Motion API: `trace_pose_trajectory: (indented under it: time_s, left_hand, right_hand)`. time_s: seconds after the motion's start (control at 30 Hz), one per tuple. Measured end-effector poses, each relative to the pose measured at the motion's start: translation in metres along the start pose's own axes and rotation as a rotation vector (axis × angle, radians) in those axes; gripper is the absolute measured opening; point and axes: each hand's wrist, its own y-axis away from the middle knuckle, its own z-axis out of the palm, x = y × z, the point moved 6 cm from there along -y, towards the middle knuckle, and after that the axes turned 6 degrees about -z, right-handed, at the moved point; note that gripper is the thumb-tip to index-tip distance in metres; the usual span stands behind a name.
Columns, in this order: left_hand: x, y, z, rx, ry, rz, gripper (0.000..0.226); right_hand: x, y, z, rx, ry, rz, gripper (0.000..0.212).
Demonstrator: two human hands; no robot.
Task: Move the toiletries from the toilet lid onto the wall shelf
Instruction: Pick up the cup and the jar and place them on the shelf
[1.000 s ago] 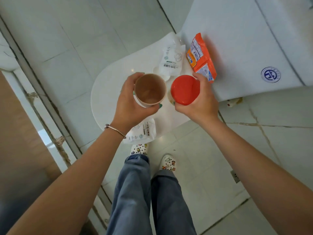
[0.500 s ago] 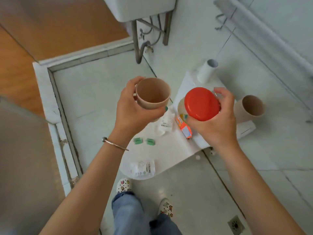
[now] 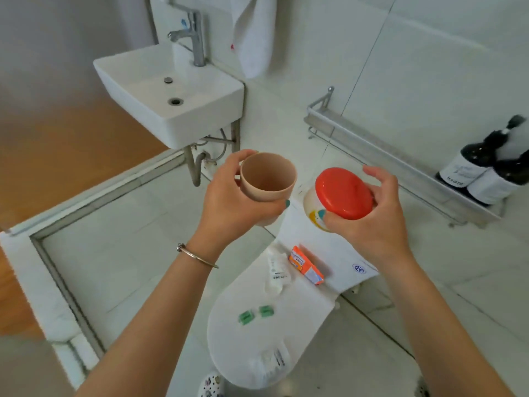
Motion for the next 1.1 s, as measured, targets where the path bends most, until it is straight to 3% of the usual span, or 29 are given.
trace_pose_trajectory:
  time_s: [0.4, 0.6, 0.9, 1.1]
  left_hand:
    - [0.041, -0.035, 0.017, -0.188, 0.040, 0.092, 0.083]
    - [0.041, -0.083, 0.004, -0.308, 0.068, 0.130, 0.089]
    - [0.045, -0.178, -0.012, -0.470, 0.106, 0.164, 0.078]
    - [0.069, -0.206, 0.020, -0.555, 0.082, 0.216, 0.079]
  right_hand:
    - [-0.030, -0.006, -0.025, 0.191, 0.003, 0.037, 0.099]
    - [-0.045, -0.020, 0.000, 0.300, 0.041, 0.073, 0.107]
    - [-0.076, -0.057, 0.027, 0.542, 0.000, 0.131, 0.098]
    - [-0.074, -0.063, 0.010, 0.580, 0.046, 0.198, 0.096]
